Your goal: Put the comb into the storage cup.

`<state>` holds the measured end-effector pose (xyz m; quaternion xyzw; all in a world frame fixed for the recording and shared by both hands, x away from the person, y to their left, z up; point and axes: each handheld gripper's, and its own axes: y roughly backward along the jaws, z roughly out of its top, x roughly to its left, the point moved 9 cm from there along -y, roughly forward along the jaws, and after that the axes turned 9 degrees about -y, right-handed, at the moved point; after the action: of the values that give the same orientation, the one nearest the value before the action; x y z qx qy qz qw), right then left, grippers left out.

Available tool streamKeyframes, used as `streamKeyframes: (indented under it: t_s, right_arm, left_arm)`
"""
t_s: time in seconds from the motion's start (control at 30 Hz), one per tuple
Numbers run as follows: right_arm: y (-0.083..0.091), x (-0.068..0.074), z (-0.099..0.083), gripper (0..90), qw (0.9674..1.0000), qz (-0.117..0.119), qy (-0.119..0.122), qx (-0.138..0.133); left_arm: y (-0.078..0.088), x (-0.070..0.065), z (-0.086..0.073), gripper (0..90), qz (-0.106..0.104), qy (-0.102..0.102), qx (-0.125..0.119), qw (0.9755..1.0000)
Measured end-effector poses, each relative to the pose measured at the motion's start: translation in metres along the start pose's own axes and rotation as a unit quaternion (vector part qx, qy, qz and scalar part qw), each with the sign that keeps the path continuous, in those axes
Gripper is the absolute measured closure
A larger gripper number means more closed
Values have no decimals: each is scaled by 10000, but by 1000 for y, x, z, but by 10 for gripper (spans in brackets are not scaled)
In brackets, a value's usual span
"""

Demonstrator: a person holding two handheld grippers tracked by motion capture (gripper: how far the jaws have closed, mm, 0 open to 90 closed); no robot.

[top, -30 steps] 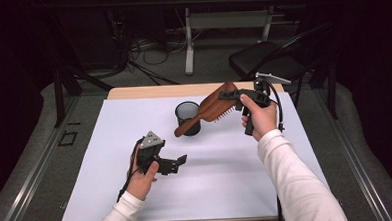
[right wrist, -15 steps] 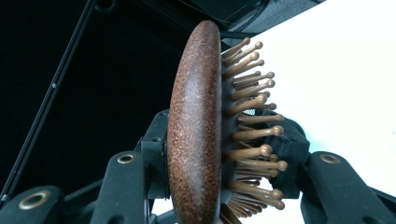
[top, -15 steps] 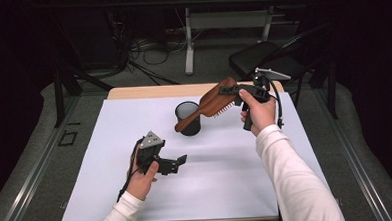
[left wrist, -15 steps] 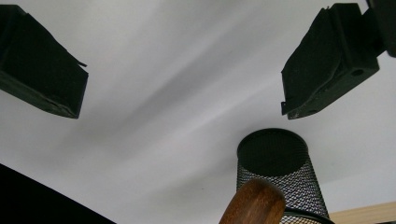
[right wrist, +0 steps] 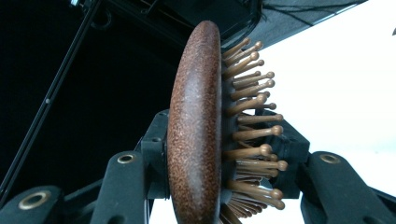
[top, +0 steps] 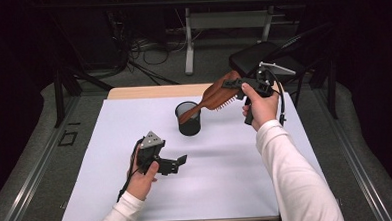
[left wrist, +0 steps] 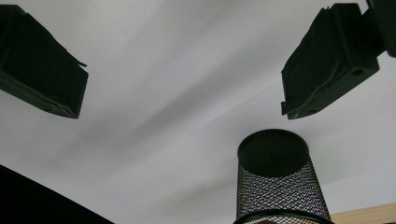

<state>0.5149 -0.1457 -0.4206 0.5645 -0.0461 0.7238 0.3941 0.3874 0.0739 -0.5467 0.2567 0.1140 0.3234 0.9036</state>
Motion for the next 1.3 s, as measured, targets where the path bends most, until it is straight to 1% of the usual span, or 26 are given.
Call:
streamKeyframes:
  t_s: [0.13,0.23,0.43,0.53,0.63,0.77,0.87,1.07,1.13,1.27,1.3]
  right_arm:
    - [2,-1,4,507,9999,-7,-25,-113]
    - [5,-2,7,507,9999,-33,-17,-134]
    - [10,-5,14,507,9994,-69,-45,-331]
    - [12,-6,16,506,9992,-94,-66,-382]
    - [13,-7,18,506,9990,-132,-23,-431]
    - [13,-8,18,506,9987,-207,-20,-470]
    - [11,-8,17,506,9985,-252,41,-494]
    - [8,-7,17,506,9978,-284,102,-598]
    - [8,-7,17,506,9976,-290,85,-619]
    - [5,-9,17,506,9968,-323,146,-719]
    - [4,-10,16,506,9968,-348,126,-713]
  left_arm:
    - [0,-1,0,4,-17,10,10,10000]
    - [-1,-1,0,4,-18,14,11,10000]
    - [-1,-1,-1,4,-7,5,14,10000]
    - [-1,-1,-1,4,-13,13,25,10000]
    - [-1,-1,-1,4,-10,10,29,10000]
    - [-2,0,-2,4,-5,17,34,10000]
    - [-2,0,-2,4,-2,24,41,10000]
    - [-2,0,-3,4,-4,2,68,10000]
    - [-2,0,-3,4,-12,7,69,10000]
    - [-2,0,-3,4,-5,10,59,10000]
    - [-2,0,-3,4,-5,11,61,10000]
